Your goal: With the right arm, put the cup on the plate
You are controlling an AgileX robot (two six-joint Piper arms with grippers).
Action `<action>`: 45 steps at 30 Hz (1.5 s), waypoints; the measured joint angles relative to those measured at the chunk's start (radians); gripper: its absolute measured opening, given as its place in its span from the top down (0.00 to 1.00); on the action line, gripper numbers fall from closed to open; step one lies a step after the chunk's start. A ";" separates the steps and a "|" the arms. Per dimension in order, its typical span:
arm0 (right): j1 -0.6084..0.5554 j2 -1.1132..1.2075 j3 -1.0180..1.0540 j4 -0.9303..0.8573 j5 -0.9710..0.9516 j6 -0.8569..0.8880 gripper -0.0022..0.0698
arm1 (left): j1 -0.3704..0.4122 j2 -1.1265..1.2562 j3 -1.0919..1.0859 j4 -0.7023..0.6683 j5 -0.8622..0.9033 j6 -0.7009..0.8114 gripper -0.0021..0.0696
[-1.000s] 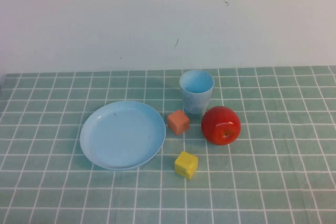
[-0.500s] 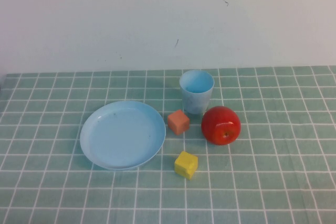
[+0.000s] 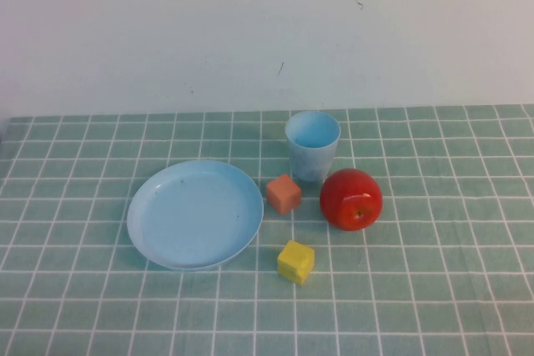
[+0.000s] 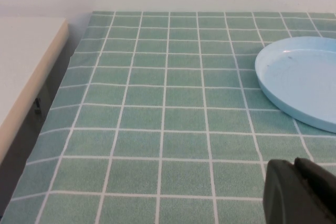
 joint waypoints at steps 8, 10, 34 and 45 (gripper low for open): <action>0.000 0.000 0.000 0.000 0.000 0.000 0.97 | 0.000 0.000 0.000 0.000 0.000 0.002 0.97; 0.000 0.000 0.000 0.000 0.000 0.000 0.97 | 0.000 0.000 0.000 0.000 0.000 0.002 0.97; 0.000 0.000 0.004 0.000 -0.249 -0.030 0.97 | 0.000 0.000 0.000 0.000 0.000 0.002 0.97; 0.000 0.000 0.004 0.000 -0.848 -0.033 0.97 | 0.000 0.000 0.000 0.000 0.000 0.001 0.97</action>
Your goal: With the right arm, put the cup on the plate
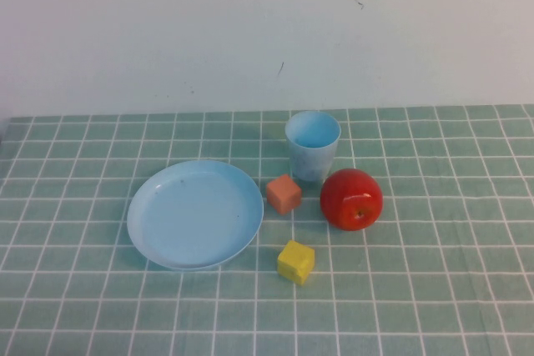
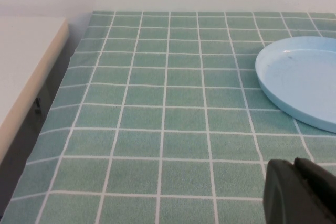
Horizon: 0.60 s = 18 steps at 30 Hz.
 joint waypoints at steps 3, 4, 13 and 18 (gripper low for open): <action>0.000 0.000 0.000 0.025 -0.230 0.000 0.97 | 0.000 0.000 0.000 0.000 0.000 0.000 0.97; 0.000 0.000 -0.006 0.033 -0.285 0.005 0.97 | 0.000 0.000 0.000 0.000 0.000 0.000 0.97; 0.000 0.028 -0.520 0.041 0.065 0.062 0.97 | 0.000 0.000 0.000 0.000 0.000 0.000 0.97; 0.000 0.255 -0.881 0.007 0.583 0.006 0.97 | 0.000 0.000 0.000 0.000 0.000 0.000 0.97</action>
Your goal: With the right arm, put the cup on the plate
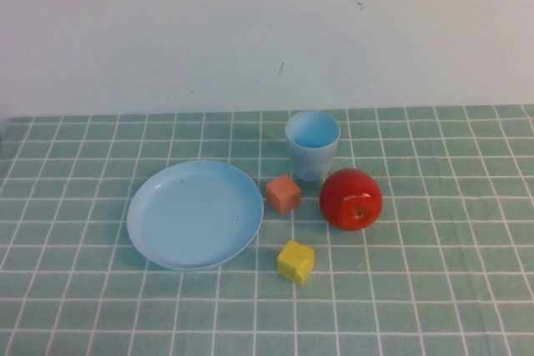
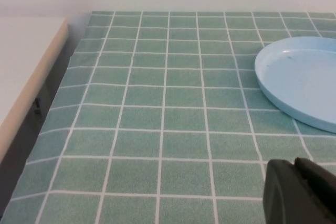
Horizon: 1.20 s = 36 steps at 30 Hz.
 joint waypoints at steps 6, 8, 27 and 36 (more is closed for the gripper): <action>0.000 0.343 -0.282 -0.023 0.460 -0.044 0.97 | 0.000 0.000 0.000 0.000 0.000 0.002 0.97; 0.000 0.427 -0.325 -0.024 0.523 -0.068 0.97 | 0.000 0.000 0.000 0.000 0.000 0.002 0.97; 0.008 1.284 -0.692 0.590 0.977 -0.632 0.97 | 0.000 0.000 0.000 0.000 0.000 0.002 0.97; 0.205 1.736 -1.208 0.415 1.108 -0.430 0.97 | 0.000 0.000 0.000 0.000 0.000 -0.001 0.97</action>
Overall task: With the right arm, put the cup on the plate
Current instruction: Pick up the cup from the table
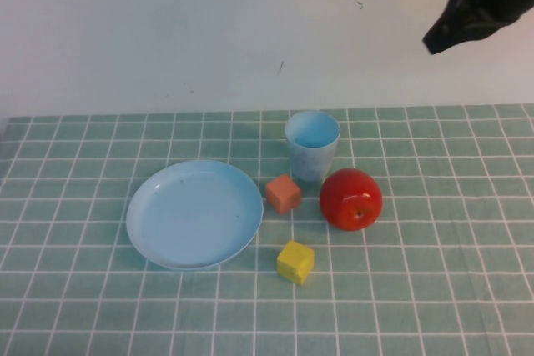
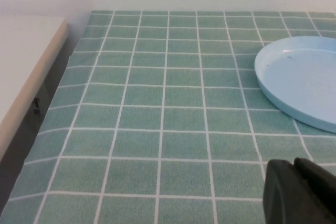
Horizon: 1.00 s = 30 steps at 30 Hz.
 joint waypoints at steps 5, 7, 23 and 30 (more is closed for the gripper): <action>0.132 0.169 -0.160 -0.137 0.011 0.105 0.86 | 0.000 0.000 0.000 -0.001 0.000 0.000 0.97; 0.160 0.225 -0.208 -0.149 0.011 0.156 0.72 | 0.000 0.000 0.000 -0.001 0.000 0.000 0.97; 0.177 0.424 -0.271 -0.059 -0.101 0.233 0.41 | 0.000 0.000 0.000 -0.002 0.000 0.000 0.97; 0.177 0.471 -0.271 -0.059 -0.169 0.239 0.41 | 0.000 0.000 0.000 -0.035 0.000 0.002 0.97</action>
